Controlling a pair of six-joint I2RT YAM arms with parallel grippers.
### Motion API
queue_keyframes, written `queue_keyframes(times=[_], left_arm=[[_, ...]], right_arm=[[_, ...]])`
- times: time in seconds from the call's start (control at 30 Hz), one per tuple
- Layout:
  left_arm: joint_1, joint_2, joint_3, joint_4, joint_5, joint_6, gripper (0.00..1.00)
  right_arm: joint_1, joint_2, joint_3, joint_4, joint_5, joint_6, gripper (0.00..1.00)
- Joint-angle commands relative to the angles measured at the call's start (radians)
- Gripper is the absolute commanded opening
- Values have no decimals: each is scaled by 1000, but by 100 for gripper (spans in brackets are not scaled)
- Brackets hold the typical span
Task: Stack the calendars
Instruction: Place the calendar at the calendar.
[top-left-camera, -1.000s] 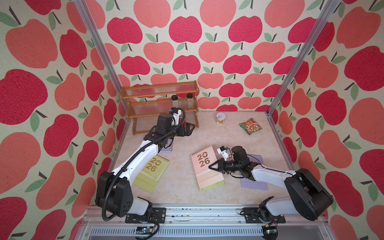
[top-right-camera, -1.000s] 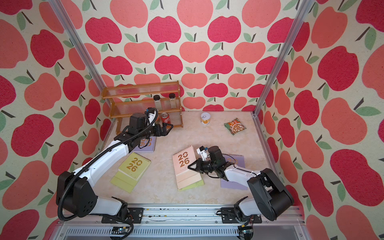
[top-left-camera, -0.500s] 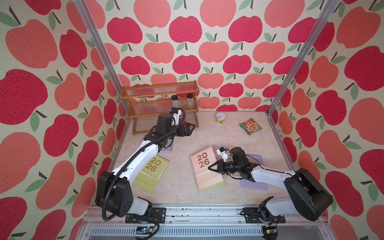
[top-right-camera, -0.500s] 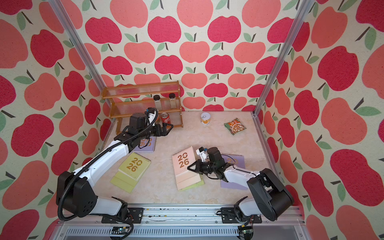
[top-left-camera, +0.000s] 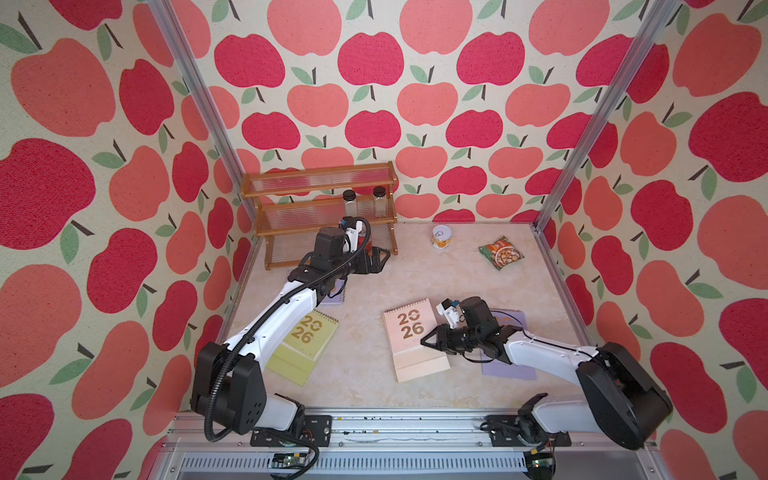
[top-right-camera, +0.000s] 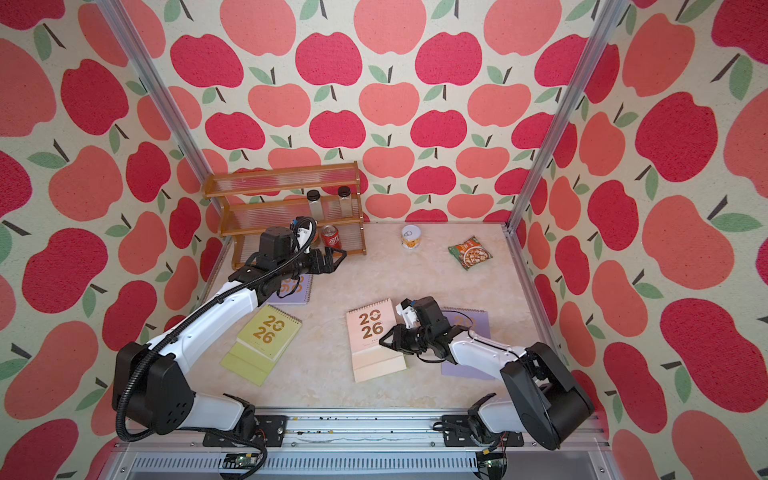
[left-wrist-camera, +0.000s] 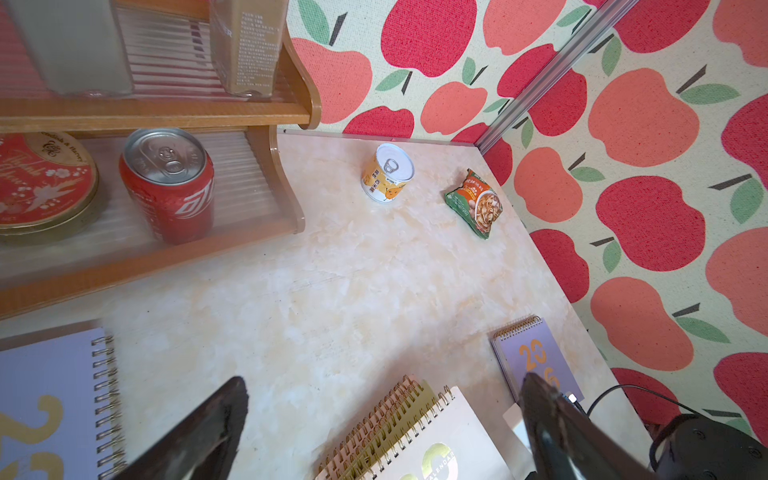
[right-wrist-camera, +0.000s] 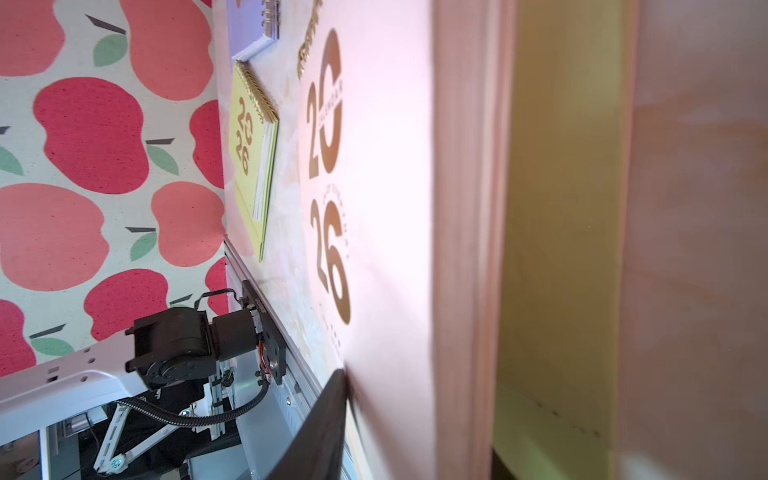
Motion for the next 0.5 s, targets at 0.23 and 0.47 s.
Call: queue_keyframes(times=[0.23,0.47], left_arm=[[11,-14,-14,16,20,15,99],[15,-40,-26,-2,7,19,100]], right_arm=[[3,-63,133,-322,161,-168,73],[-5,-67,220,-465,254,-258,94]])
